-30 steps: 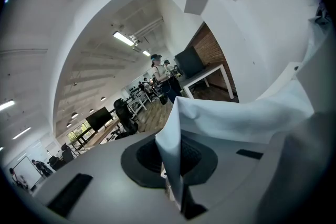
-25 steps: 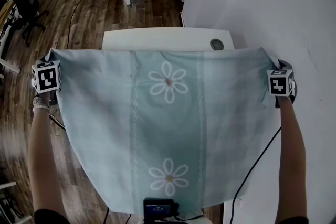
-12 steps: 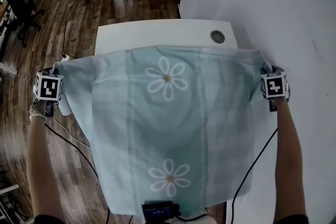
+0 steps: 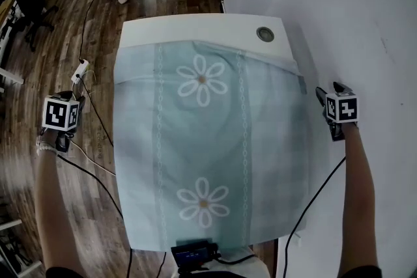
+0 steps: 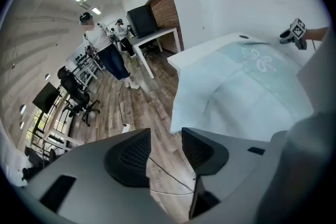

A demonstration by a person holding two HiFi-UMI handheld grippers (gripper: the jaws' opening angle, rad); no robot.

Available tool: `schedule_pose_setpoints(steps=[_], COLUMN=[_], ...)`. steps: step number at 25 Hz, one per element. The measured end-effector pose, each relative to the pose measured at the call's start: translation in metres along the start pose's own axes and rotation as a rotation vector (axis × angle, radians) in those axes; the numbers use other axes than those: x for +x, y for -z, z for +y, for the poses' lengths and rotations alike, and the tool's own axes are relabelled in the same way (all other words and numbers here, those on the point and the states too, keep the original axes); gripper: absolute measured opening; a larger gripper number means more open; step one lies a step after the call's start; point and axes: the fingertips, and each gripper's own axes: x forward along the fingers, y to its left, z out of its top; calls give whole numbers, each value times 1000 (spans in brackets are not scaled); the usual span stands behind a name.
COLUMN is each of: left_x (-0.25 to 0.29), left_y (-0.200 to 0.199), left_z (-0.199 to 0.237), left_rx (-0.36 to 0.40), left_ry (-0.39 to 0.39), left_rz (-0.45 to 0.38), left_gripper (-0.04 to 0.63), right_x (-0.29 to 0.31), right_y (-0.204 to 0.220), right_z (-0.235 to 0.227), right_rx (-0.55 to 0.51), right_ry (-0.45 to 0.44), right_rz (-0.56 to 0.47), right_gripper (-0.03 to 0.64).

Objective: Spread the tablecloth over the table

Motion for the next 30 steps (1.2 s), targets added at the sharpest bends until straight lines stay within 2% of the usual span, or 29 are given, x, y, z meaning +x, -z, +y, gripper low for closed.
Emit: schedule_pose_setpoints(steps=[6, 11, 18, 22, 28, 30], left_x=[-41, -82, -116, -117, -99, -99], left_y=[22, 63, 132, 159, 173, 172], left_z=[-55, -109, -185, -206, -215, -218], left_rx=[-184, -339, -469, -588, -635, -621], left_ry=[69, 101, 141, 169, 173, 164], left_rz=[-133, -222, -209, -193, -198, -215], left_gripper=[199, 202, 204, 204, 187, 169], right_x=[-43, -87, -129, -135, -120, -116], right_y=[19, 56, 122, 153, 172, 173], right_z=[48, 85, 119, 131, 164, 166], right_rx=[177, 244, 332, 371, 386, 390], right_ry=[-176, -269, -349, -354, -380, -375], right_rz=[-179, -283, -260, -225, -195, -199], right_gripper=[282, 282, 281, 281, 274, 262])
